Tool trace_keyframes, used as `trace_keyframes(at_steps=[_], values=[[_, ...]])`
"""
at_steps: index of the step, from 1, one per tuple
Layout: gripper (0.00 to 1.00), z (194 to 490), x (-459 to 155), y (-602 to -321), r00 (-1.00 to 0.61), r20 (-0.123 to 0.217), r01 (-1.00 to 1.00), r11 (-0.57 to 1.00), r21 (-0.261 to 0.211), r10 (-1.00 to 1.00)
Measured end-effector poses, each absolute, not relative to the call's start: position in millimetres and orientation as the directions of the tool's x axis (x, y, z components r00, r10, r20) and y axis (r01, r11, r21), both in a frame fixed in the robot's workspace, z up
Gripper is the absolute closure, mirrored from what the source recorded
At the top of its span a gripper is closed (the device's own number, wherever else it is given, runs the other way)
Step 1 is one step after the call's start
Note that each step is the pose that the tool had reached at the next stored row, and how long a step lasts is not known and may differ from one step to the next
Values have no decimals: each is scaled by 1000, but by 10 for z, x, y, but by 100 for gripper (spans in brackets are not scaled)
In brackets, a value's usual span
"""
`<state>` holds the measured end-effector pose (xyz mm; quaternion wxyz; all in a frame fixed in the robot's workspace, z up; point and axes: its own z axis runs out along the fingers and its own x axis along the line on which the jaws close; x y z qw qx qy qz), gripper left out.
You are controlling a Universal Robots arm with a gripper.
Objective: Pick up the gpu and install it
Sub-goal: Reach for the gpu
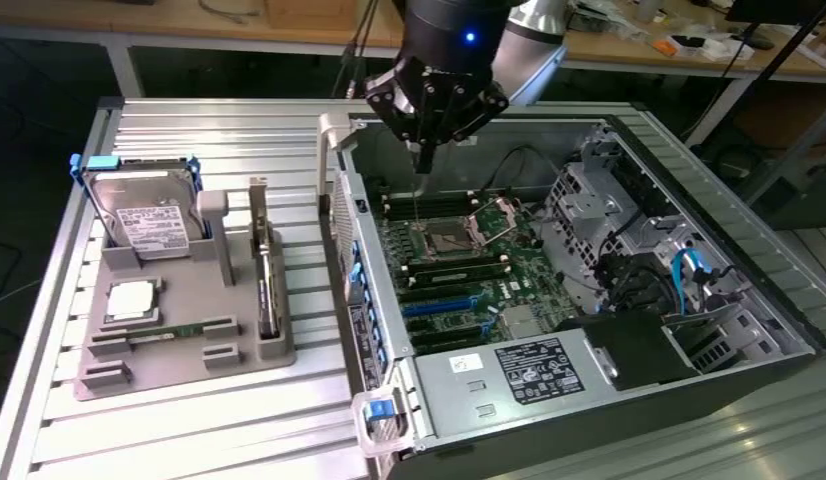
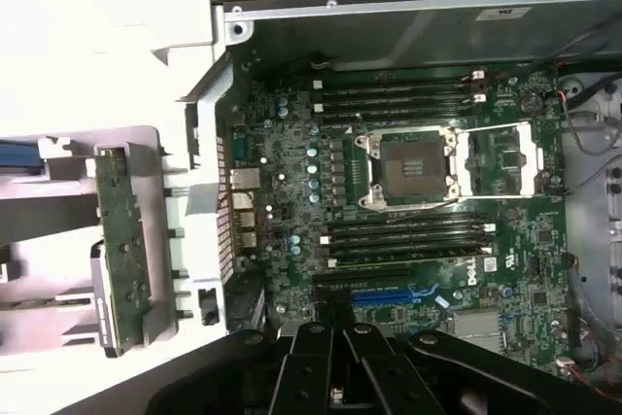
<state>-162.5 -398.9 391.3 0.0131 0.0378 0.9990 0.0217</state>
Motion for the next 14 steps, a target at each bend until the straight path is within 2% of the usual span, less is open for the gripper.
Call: trace_keyframes(at_steps=[14], values=[[89,3794,-3268,-3986,-997,-25,75,996,44,76]])
